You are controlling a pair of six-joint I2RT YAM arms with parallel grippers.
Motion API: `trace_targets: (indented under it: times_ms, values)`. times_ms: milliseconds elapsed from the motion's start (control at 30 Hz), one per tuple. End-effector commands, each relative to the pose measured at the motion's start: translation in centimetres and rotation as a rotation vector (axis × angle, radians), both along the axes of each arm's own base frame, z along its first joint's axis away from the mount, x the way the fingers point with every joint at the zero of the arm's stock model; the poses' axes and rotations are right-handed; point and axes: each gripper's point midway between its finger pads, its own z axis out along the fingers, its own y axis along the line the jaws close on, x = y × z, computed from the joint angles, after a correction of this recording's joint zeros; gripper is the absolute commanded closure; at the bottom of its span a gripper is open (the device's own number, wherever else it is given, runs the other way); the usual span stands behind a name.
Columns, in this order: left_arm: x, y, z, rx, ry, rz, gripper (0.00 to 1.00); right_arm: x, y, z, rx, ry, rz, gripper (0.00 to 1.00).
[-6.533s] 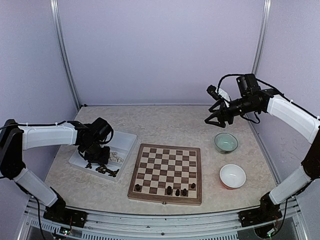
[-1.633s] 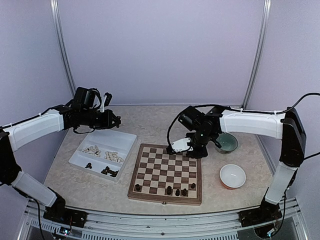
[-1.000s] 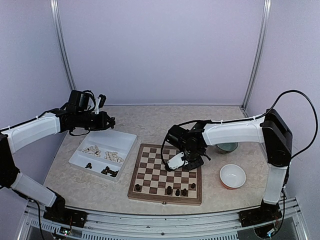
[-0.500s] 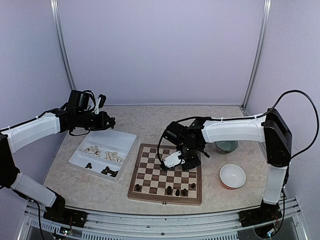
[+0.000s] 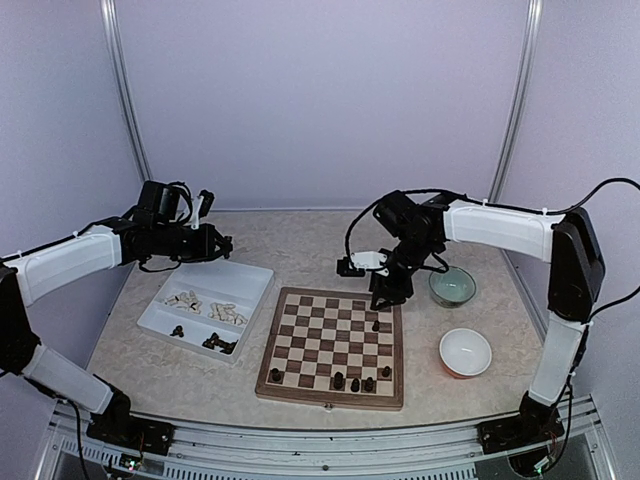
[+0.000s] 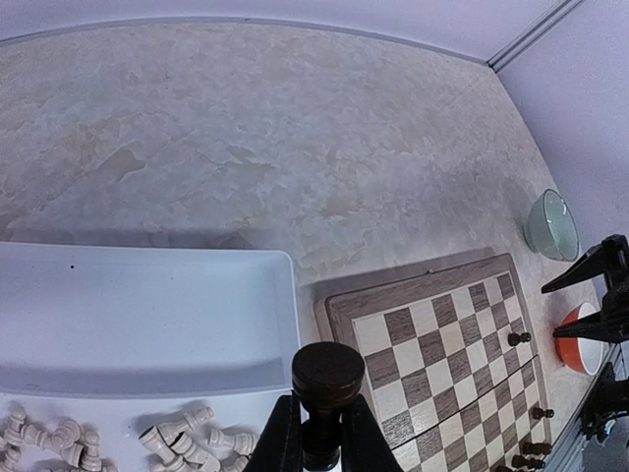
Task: Set up the chess pieces on the board
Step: Move the pawn to b7.
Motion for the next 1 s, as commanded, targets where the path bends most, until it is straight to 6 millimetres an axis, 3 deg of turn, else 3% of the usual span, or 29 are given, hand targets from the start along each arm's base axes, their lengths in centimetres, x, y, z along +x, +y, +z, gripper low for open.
trace_targets:
  times_ms: [0,300,500,967]
  values:
    - [0.2,-0.3,0.0,-0.008,-0.008,-0.018,0.88,-2.3,0.7,-0.1,0.085,0.096,-0.007,0.49]
    - [0.1,-0.4,-0.1,-0.012,-0.002,-0.023,0.88,-2.2,-0.3,-2.9,0.022,0.099,-0.043,0.51]
    - [0.1,-0.4,-0.1,-0.015,-0.001,-0.027,0.88,-2.3,-0.5,-3.8,0.005,0.109,-0.044,0.58]
    - [0.0,-0.6,-0.2,-0.018,0.005,-0.033,0.88,-2.9,-1.2,-5.6,-0.040,0.145,-0.045,0.63]
